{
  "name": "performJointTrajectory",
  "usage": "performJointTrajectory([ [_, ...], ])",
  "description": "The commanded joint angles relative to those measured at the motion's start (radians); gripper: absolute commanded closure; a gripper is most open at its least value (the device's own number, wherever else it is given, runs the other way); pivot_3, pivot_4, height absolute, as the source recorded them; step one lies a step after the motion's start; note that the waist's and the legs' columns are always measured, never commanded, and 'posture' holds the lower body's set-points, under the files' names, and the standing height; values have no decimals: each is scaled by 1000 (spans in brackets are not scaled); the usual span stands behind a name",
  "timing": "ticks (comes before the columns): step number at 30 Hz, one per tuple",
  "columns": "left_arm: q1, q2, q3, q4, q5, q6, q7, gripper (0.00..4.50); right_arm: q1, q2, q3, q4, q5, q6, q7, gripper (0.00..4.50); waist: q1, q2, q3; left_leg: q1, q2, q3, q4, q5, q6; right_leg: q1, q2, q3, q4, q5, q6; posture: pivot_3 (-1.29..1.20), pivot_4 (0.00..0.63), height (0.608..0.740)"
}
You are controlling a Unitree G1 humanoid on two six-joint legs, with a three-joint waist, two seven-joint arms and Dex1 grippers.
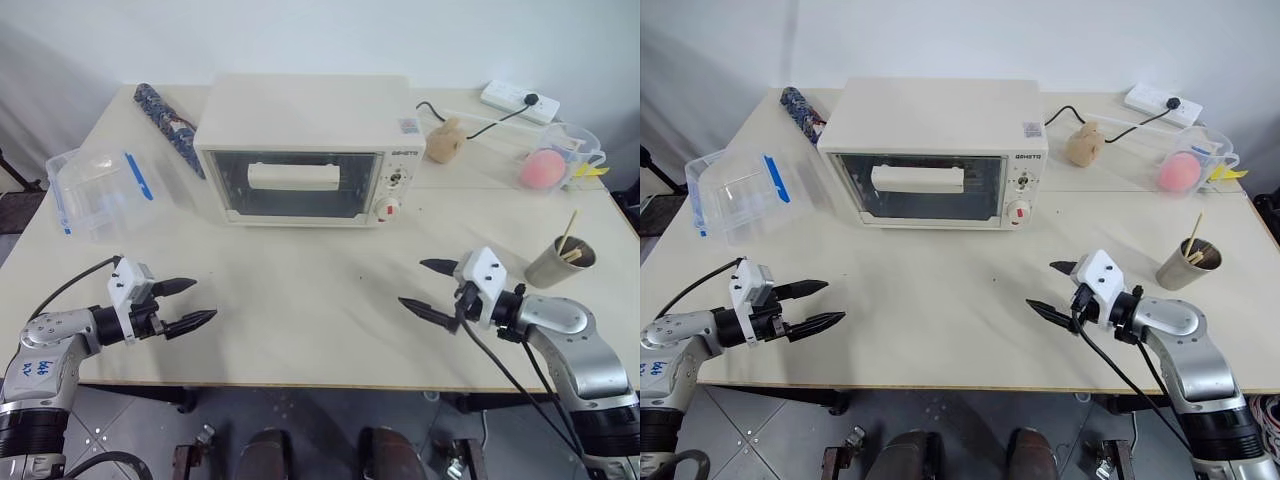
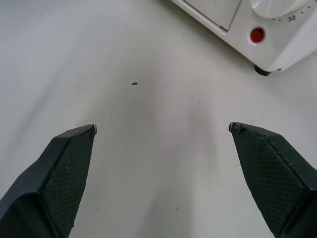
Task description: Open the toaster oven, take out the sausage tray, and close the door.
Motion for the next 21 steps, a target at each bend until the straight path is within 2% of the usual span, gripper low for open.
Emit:
performJointTrajectory([
  [1, 6, 39, 8, -26, 25, -36, -8, 24, -13, -1, -1, -11, 3, -14, 4, 0, 0, 0, 0, 0, 0, 0, 0, 0, 0, 0, 0, 0, 0, 0, 0, 0, 150, 740],
  [3, 22, 51, 2, -22, 56, -50, 6, 24, -25, 8, 0, -16, 10, -2, 1, 0, 0, 0, 0, 0, 0, 0, 0, 0, 0, 0, 0, 0, 0, 0, 0, 0, 150, 740],
  [12, -16, 55, 73, -43, -35, 53, 42, 24, -125, 51, 35, -94, 79, 156, -13, 0, -1, 0, 0, 0, 0, 0, 0, 0, 0, 0, 0, 0, 0, 0, 0, 0, 150, 740],
  [16, -58, 51, 127, -40, -96, 117, 69, 24, -247, 90, 88, -80, 81, 229, -28, 0, -3, 0, 0, 0, 0, 0, 0, 0, 0, -1, 0, 0, 1, 0, 0, 0, 150, 740],
  [21, -71, 57, 187, -31, -149, 144, 52, 24, -403, 171, 114, 20, 83, 225, -33, 0, -4, -1, 0, 0, 0, 0, 0, 0, -1, -2, 0, 0, 2, 0, 0, 0, 150, 740],
])
